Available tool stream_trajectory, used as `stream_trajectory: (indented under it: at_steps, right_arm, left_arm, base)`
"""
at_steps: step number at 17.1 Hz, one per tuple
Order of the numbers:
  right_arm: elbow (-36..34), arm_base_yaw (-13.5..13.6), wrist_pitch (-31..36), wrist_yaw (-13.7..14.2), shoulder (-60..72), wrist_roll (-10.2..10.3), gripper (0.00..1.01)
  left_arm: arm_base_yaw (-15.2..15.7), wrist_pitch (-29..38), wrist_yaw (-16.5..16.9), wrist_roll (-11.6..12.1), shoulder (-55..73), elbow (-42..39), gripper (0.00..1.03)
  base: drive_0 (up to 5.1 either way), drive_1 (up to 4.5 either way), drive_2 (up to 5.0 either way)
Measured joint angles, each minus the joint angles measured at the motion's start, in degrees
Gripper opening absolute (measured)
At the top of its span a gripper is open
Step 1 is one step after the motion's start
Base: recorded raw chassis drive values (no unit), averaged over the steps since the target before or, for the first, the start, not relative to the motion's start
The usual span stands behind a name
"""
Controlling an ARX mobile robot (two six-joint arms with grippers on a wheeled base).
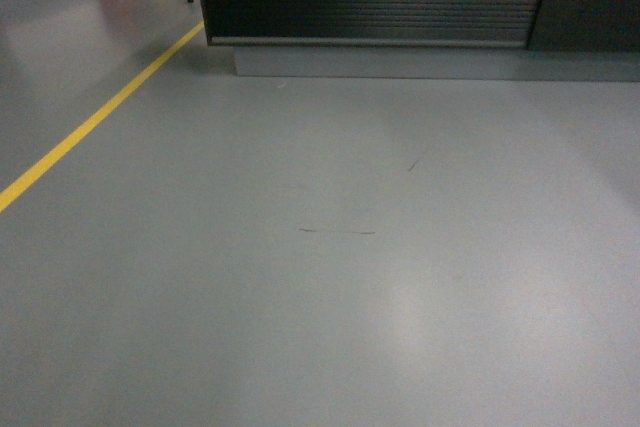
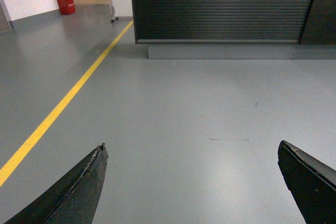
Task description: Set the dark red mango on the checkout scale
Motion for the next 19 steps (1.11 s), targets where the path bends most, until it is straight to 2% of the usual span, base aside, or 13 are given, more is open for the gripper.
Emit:
stream_trajectory:
  at_steps: [19]
  right_arm:
    - [0.0, 0.0, 0.0, 0.0, 0.0, 0.0, 0.98]
  left_arm:
    - [0.0, 0.0, 0.0, 0.0, 0.0, 0.0, 0.98]
  base:
    - [0.0, 0.0, 0.0]
